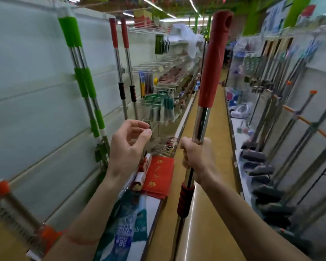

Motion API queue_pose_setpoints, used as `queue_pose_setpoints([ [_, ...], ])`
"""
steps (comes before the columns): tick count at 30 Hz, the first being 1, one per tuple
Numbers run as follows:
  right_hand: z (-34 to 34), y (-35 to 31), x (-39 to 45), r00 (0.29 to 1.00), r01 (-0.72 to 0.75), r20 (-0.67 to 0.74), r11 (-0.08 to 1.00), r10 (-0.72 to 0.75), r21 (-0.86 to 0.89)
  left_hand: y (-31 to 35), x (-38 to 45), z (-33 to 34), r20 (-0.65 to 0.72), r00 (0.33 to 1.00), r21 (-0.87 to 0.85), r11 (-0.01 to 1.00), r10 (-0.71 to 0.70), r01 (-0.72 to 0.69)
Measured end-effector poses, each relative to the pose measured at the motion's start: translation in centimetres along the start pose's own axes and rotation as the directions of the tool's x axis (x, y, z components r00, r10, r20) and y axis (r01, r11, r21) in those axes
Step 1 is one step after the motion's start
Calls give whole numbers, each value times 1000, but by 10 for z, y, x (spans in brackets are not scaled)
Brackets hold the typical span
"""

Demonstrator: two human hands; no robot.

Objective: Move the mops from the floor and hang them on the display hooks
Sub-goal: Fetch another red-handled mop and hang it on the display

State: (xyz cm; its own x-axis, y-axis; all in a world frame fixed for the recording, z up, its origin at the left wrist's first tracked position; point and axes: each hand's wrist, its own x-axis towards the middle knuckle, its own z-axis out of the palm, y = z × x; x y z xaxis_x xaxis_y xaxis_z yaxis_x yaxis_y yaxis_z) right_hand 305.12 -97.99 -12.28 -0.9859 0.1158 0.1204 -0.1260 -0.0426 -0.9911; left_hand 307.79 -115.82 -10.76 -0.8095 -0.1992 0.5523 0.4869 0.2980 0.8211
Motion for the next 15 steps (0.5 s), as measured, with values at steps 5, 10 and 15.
queue_pose_setpoints([
  [5,-10,-3,91,999,35,-4,999,-35,-4,-30,66,50,7,1000,14,1000,-15,15],
  [10,-8,7,187,997,67,38,998,-67,6,-71,138,86,-28,1000,-15,1000,-12,12],
  [15,2,19,279,990,96,104,995,-99,34,-120,206,113,-69,998,-50,999,4,-7],
])
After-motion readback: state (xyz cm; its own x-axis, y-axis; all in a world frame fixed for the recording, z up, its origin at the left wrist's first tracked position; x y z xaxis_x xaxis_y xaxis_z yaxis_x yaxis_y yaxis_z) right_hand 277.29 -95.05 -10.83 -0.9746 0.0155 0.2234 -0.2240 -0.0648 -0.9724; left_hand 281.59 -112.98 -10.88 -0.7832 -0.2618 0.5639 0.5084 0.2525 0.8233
